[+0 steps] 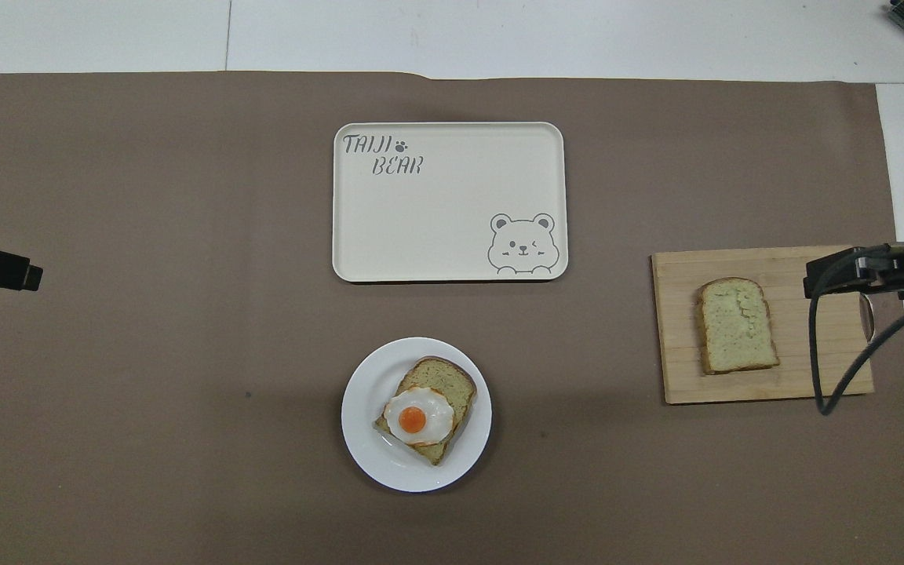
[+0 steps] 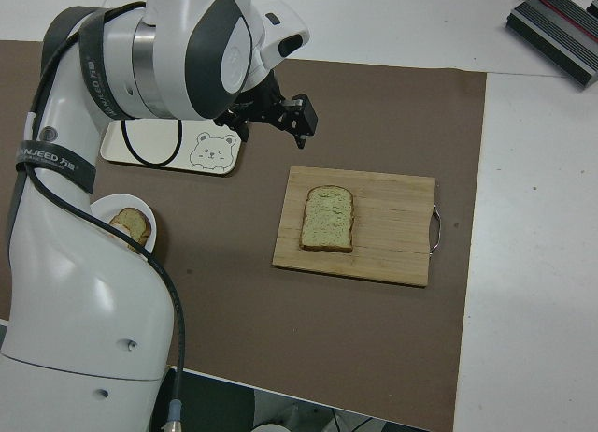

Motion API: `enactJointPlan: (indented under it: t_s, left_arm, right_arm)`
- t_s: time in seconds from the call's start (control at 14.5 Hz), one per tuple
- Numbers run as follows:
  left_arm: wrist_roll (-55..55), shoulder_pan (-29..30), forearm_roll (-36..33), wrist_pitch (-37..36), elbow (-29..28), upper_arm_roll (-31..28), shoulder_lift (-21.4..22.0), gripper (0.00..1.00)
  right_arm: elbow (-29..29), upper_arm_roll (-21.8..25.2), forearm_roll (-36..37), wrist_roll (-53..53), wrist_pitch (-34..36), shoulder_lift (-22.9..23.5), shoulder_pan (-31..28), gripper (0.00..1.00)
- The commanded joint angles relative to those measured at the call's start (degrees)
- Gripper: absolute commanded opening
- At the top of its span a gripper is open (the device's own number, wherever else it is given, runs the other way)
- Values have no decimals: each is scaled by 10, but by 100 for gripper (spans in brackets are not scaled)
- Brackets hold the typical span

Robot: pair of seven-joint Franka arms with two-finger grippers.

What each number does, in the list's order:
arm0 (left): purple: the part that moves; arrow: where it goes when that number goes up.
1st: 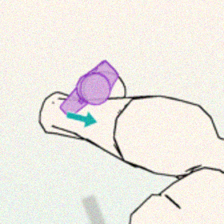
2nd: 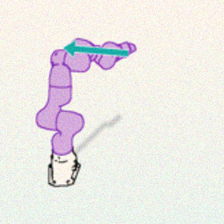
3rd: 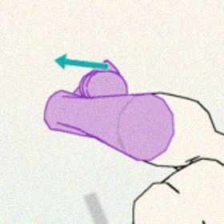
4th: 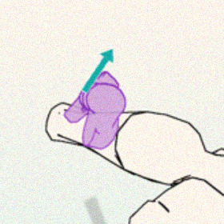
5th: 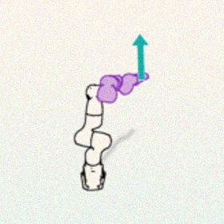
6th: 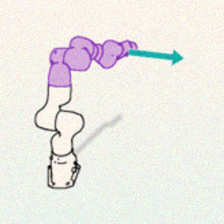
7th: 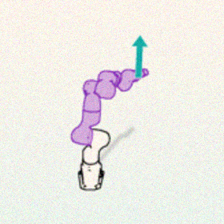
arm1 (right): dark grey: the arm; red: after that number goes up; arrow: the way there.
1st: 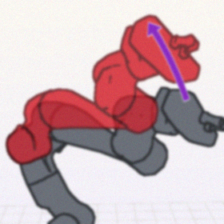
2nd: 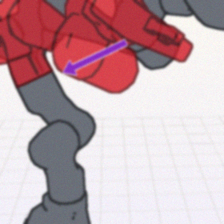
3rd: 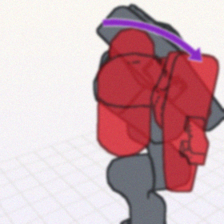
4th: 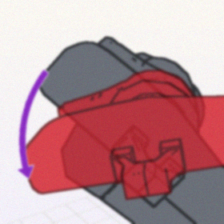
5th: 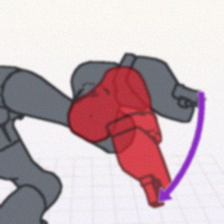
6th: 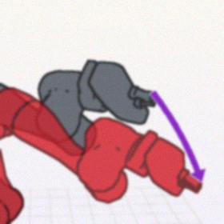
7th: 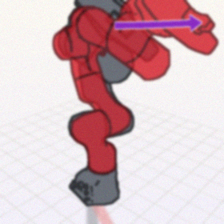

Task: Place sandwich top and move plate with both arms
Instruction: 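Reach the right gripper down to the toast slice on the wooden board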

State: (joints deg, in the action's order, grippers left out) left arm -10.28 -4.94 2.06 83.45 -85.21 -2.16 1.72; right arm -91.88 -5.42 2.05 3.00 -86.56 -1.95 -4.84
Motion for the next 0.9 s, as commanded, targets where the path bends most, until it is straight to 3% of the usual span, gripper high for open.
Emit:
enactJointPlan:
  t_s: [0.0,0.83]
  left_arm:
    - [5,-1,8,-2,-11,-1,13,100]
    - [2,1,-2,39,-13,-1,10,100]
  right_arm:
    - [16,-5,-7,10,5,12,-3,100]
    - [14,-1,-12,6,6,10,-5,100]
